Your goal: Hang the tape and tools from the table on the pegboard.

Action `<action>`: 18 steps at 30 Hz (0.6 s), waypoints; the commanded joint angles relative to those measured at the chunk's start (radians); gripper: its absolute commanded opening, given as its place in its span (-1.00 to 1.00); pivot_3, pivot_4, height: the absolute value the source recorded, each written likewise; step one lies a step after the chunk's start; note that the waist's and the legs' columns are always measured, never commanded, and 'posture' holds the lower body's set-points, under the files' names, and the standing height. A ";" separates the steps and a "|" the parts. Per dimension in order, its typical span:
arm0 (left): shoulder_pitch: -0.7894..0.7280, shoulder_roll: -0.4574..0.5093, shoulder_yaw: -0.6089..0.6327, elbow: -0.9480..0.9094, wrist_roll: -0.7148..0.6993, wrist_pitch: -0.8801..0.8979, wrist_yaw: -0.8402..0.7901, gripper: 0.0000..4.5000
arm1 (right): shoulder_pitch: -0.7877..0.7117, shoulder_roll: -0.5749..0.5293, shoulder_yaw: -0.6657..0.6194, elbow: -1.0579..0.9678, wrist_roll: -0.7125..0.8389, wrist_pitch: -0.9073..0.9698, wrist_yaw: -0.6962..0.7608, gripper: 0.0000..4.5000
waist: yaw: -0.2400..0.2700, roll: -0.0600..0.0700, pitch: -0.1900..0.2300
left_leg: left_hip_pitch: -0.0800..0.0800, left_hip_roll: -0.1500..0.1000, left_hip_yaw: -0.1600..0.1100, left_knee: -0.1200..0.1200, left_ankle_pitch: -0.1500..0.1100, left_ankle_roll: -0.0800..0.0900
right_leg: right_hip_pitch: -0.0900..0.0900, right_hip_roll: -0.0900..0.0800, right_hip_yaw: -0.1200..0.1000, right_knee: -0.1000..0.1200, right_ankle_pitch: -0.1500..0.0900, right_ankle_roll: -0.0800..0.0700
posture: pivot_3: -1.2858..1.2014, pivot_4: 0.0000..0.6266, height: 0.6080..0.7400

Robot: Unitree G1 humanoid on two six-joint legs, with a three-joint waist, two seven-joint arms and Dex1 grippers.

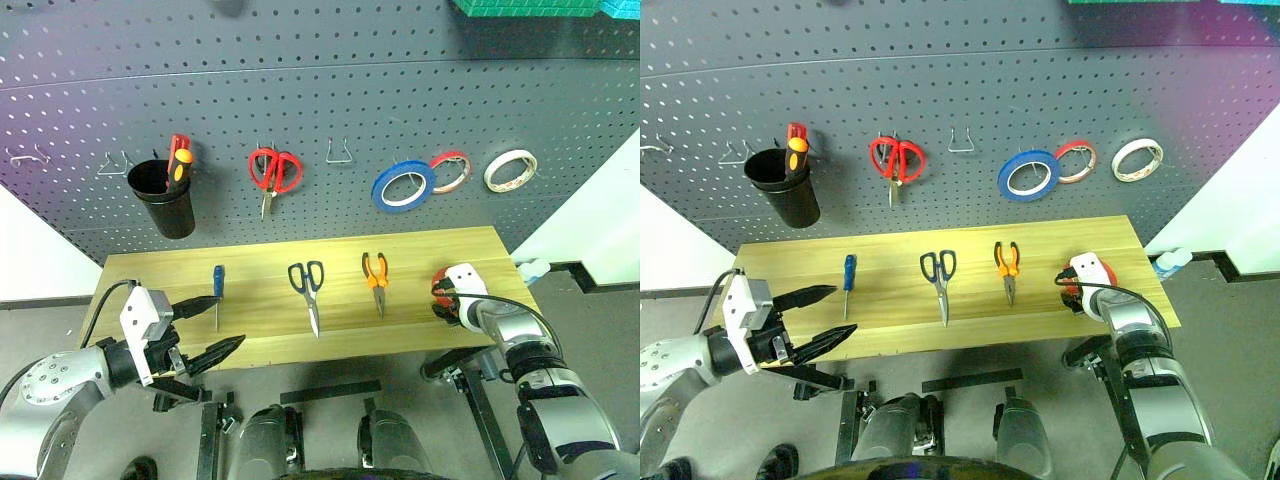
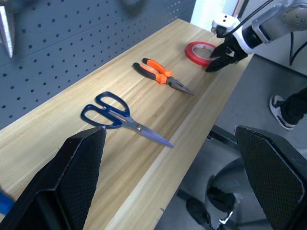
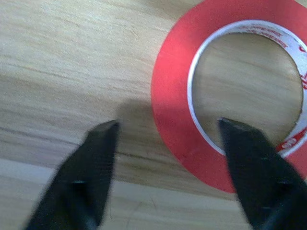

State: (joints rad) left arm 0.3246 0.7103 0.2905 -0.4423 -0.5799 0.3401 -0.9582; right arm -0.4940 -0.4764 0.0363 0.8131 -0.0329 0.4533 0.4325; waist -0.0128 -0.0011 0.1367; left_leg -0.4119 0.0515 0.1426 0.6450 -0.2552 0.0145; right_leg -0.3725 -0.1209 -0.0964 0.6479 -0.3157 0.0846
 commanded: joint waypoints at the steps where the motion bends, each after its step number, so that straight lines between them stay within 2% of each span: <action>1: 0.003 0.012 0.025 -0.053 -0.015 0.005 0.008 1.00 | -0.020 0.006 0.013 0.003 -0.018 -0.011 0.001 -0.15 | 0.000 0.000 0.000 | 0.000 0.000 0.000 0.000 0.000 0.000 | 0.000 0.000 0.000 0.000 0.000 0.000 | 0.11 -0.58 1.00; 4: -0.005 0.014 0.025 -0.059 -0.015 0.014 0.015 1.00 | -0.020 0.009 0.018 0.000 -0.026 -0.015 -0.002 -0.61 | 0.000 0.000 0.001 | 0.000 0.000 0.000 0.000 0.000 0.000 | 0.000 -0.001 0.000 0.000 0.000 0.000 | 0.11 -0.59 1.00; 5: -0.008 0.015 0.023 -0.058 -0.013 0.016 0.016 1.00 | -0.022 0.009 0.019 0.004 -0.030 -0.019 -0.005 -0.70 | 0.000 0.000 0.001 | 0.000 0.000 0.000 0.000 0.000 0.000 | 0.000 -0.001 0.000 0.000 0.000 0.000 | 0.11 -0.59 1.00; 12: -0.024 0.007 0.018 -0.042 -0.009 0.017 0.014 1.00 | -0.016 0.014 0.009 -0.013 -0.014 -0.024 0.024 -0.70 | 0.000 0.000 0.001 | 0.000 0.000 0.000 0.000 0.000 0.000 | 0.000 0.000 0.000 0.000 0.000 0.000 | 0.11 -0.62 1.00; 18: -0.046 -0.009 -0.001 0.002 0.009 -0.014 0.005 1.00 | 0.019 0.018 -0.041 -0.114 0.055 -0.016 0.073 -0.70 | -0.001 0.000 0.001 | -0.001 0.000 0.000 -0.001 0.000 -0.001 | 0.000 0.001 0.000 0.000 0.000 0.000 | 0.09 -0.68 1.00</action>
State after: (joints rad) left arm 0.2930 0.7059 0.2872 -0.4435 -0.5758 0.3549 -0.9511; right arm -0.4770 -0.4535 0.0259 0.7557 -0.0101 0.4440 0.4857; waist -0.0137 -0.0011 0.1373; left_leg -0.4132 0.0516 0.1426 0.6443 -0.2549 0.0137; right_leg -0.3727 -0.1199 -0.0965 0.6480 -0.3155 0.0851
